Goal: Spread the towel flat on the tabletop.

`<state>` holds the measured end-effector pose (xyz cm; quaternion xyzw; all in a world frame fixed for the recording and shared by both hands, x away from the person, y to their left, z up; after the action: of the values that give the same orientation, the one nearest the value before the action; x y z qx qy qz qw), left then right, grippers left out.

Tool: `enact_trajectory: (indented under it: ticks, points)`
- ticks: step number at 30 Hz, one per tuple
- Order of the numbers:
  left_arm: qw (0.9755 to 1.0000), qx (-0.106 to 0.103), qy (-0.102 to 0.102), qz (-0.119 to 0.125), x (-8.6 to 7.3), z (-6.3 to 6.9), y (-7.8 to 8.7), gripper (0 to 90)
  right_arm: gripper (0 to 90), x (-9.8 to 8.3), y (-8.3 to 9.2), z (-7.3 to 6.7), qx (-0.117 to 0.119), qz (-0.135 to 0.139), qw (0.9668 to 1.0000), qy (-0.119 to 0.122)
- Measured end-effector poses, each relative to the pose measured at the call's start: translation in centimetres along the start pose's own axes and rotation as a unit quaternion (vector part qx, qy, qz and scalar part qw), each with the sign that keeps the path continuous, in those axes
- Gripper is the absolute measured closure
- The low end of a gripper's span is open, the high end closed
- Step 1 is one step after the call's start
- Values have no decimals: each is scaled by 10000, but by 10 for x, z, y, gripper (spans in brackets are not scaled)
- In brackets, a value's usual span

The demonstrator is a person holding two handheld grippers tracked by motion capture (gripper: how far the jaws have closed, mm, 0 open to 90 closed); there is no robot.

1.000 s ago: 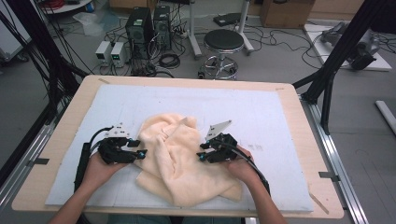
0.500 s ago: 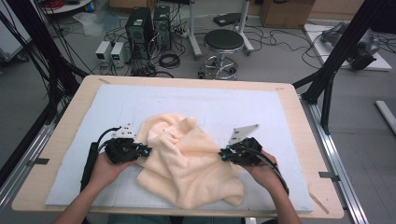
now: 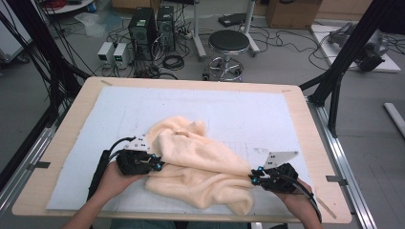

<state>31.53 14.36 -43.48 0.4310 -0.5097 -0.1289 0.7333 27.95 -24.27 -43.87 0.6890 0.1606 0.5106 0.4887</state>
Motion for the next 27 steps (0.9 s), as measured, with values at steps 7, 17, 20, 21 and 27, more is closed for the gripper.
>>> enact_trajectory:
  ticks: [7,17,20,21,27]
  points:
    - [9983,330,414,263,0,-25,11,524,621,55,2,15,-61,427,9988,230]
    - [9953,592,651,-394,-9,-53,-16,527,486,106,-70,42,229,123,9986,457]
    - [9944,560,669,-602,-13,-55,-24,561,513,106,-93,45,493,-145,9980,371]
    - [9945,621,613,-570,-12,-55,-24,574,604,104,-99,44,649,-224,9972,309]
    - [9937,822,460,-611,-12,-53,-24,755,855,98,-94,42,546,-353,9974,325]
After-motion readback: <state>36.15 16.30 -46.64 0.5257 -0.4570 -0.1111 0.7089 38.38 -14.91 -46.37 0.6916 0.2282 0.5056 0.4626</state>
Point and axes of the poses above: each handheld gripper's, and its own axes: y roughly backward along the jaws, x roughly out of its top, z roughly to its right, the point moved 5 cm from there along -y, roughly forward along the jaws, and after that the axes turned 10 degrees about -z, right-handed, at the moved point
